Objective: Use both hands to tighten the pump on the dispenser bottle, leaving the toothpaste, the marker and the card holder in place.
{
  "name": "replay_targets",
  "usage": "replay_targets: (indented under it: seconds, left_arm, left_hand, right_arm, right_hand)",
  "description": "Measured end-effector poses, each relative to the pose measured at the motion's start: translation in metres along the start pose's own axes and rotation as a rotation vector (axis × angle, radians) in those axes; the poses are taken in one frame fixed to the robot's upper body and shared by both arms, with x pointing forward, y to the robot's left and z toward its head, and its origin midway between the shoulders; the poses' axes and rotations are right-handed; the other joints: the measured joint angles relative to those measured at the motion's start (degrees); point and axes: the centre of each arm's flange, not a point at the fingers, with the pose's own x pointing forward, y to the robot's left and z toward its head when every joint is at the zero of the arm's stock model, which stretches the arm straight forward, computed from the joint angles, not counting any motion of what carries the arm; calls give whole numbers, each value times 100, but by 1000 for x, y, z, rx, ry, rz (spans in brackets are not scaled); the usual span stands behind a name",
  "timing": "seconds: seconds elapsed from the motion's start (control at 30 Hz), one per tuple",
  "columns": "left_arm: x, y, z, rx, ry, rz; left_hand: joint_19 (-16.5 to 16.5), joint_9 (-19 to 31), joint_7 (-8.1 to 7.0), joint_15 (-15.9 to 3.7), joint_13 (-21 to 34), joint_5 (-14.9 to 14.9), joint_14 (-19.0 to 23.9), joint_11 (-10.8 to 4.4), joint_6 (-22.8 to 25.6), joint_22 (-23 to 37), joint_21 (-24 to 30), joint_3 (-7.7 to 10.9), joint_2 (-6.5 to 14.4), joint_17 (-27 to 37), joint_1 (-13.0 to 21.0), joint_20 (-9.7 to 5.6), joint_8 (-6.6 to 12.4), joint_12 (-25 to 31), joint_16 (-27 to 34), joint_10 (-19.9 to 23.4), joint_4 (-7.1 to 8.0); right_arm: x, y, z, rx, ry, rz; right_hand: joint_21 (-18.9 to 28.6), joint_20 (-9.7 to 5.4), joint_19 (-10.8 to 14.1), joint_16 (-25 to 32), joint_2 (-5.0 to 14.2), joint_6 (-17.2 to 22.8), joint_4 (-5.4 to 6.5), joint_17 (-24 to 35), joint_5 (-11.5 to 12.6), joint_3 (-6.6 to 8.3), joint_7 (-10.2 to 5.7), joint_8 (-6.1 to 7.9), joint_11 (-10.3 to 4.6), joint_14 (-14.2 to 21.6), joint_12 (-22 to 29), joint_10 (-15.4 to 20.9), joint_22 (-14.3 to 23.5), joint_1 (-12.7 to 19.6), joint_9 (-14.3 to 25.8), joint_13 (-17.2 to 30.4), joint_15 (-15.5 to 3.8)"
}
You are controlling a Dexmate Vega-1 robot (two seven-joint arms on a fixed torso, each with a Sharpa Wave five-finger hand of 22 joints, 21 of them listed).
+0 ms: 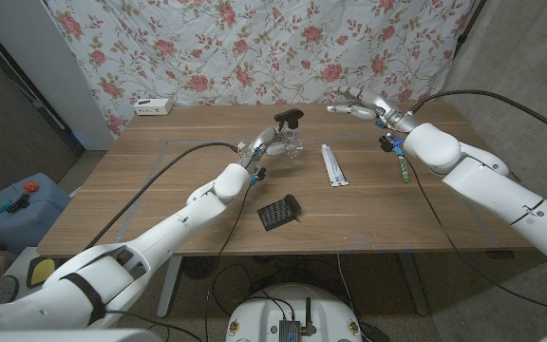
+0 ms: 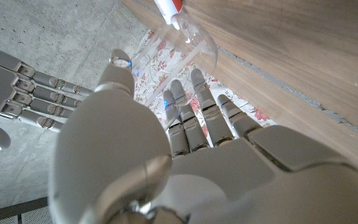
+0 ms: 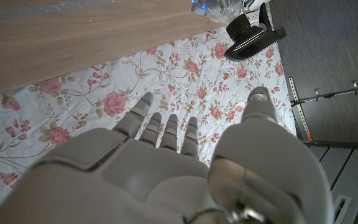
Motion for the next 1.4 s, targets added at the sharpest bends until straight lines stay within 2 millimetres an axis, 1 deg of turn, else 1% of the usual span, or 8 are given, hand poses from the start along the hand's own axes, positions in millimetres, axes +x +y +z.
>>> replay_targets:
  seconds: [0.03, 0.2, 0.33, 0.67, 0.73, 0.93, 1.1, 1.4]
  left_arm:
    - [1, -2, -3, 4, 6, -6]
    - [1, -3, 0, 8, -8, -13]
    - [5, -6, -4, 17, -1, -24]
    - [5, -7, -1, 24, -21, -31]
    - [9, -11, -4, 33, -11, -42]
    - [11, -13, -3, 44, -15, -54]
    - [13, -16, -3, 52, -18, -65]
    - [14, -20, -2, 60, -20, -68]
  left_hand:
    - [0, 0, 0, 0, 0, 0, 0, 0, 0, 0, 0, 0, 0, 0, 0, 0, 1, 0, -16, 0, 0]
    - [0, 0, 0, 0, 0, 0, 0, 0, 0, 0, 0, 0, 0, 0, 0, 0, 2, -1, -17, 0, 0]
    - [0, 0, 0, 0, 1, 0, 0, 31, 0, 0, 0, 0, 0, 0, 0, 0, 2, -4, -17, 31, 0]
    - [0, 0, 0, -2, 122, 0, 2, 31, 0, 0, 0, 0, 0, -21, 0, 0, 23, 1, -37, 31, 0]
    - [0, 0, 0, -22, 124, 0, 22, 31, 0, 0, 0, 0, 0, -22, 0, 0, 25, 1, -51, 31, 0]
    - [-21, 0, 0, -32, 134, 0, 31, 30, 0, 0, 0, 0, 0, -31, 0, 21, 26, 1, -66, 30, 0]
    - [-21, 0, 0, -15, 154, 0, 48, 31, 0, 0, 0, 18, 0, -44, 0, 20, 26, 0, -71, 30, -18]
    - [-21, 0, 0, -15, 159, 34, 48, 30, 0, 0, 0, 25, 0, -48, 0, 20, 69, 0, -94, 30, -25]
  right_arm:
    - [0, 2, -10, -37, 75, 27]
    - [3, 3, 8, -55, 35, 40]
    - [4, 4, 3, -115, 106, 72]
    - [12, 8, 34, -139, 36, 93]
    - [11, 8, 18, -211, 143, 129]
    - [14, 10, 26, -237, 143, 145]
    - [16, 11, 29, -258, 150, 160]
    - [22, 15, 35, -276, 152, 178]
  right_hand:
    - [0, 20, -20, 0, -6, 0, -5, 0, 0, 5, 0, 0, 20, -9, -4, -20, 0, 6, 18, 0, 9]
    - [0, 101, -39, 0, -66, -53, -29, 0, 0, 29, -3, 0, 49, -40, -4, -92, 0, 97, 25, 0, 39]
    - [0, 131, -70, 0, -83, -30, -52, 0, 0, 52, 137, 0, 74, -81, -3, -137, 0, 173, 25, 0, 80]
    - [-29, 225, -164, 0, -218, 35, -76, 15, 0, 76, 72, 79, 111, -154, -3, -316, 0, 307, 52, 0, 152]
    - [-29, 233, -173, 0, -235, 35, -76, 15, 0, 76, 72, 80, 129, -176, -3, -341, 0, 324, 69, 23, 174]
    - [-79, 316, -441, -40, -285, 80, -59, 14, 0, 93, 34, 86, 163, -319, -26, -573, 0, 374, 103, 26, 317]
    - [-90, 348, -583, -40, -304, 183, -32, 14, -45, 120, 138, 150, 195, -422, -26, -651, -1, 388, 104, 26, 418]
    - [-90, 417, -665, -40, -379, 292, 9, 14, -45, 135, 206, 180, 226, -578, -26, -842, -1, 313, 132, 26, 490]
